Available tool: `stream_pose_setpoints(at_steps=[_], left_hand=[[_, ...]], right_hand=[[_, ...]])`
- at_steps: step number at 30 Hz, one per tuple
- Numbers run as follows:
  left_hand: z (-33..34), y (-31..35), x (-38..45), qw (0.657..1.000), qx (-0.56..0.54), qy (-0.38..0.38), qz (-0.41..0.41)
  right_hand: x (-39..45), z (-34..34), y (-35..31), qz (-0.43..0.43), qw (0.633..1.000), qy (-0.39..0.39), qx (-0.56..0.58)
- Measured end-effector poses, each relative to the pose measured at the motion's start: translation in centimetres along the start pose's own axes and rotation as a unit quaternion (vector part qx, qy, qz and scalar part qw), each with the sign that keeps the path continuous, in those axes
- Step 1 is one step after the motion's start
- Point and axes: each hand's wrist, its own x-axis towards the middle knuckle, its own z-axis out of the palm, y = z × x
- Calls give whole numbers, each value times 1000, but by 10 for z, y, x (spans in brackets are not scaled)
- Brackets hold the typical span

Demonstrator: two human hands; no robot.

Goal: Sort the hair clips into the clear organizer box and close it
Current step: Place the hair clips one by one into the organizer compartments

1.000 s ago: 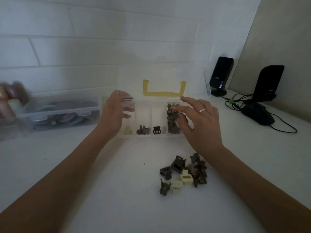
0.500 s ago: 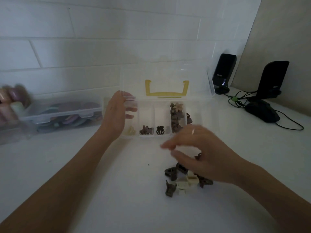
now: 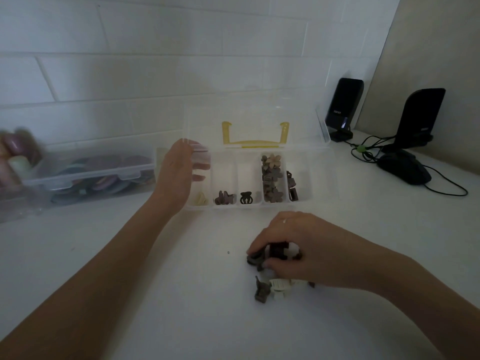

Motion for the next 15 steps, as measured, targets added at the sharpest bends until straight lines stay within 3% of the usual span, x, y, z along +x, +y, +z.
stream_pose_setpoints(at_steps=[15], left_hand=[[-1,-3,1,1000,16,1,9]], right_hand=[[4,17,12,43,956,254,140]])
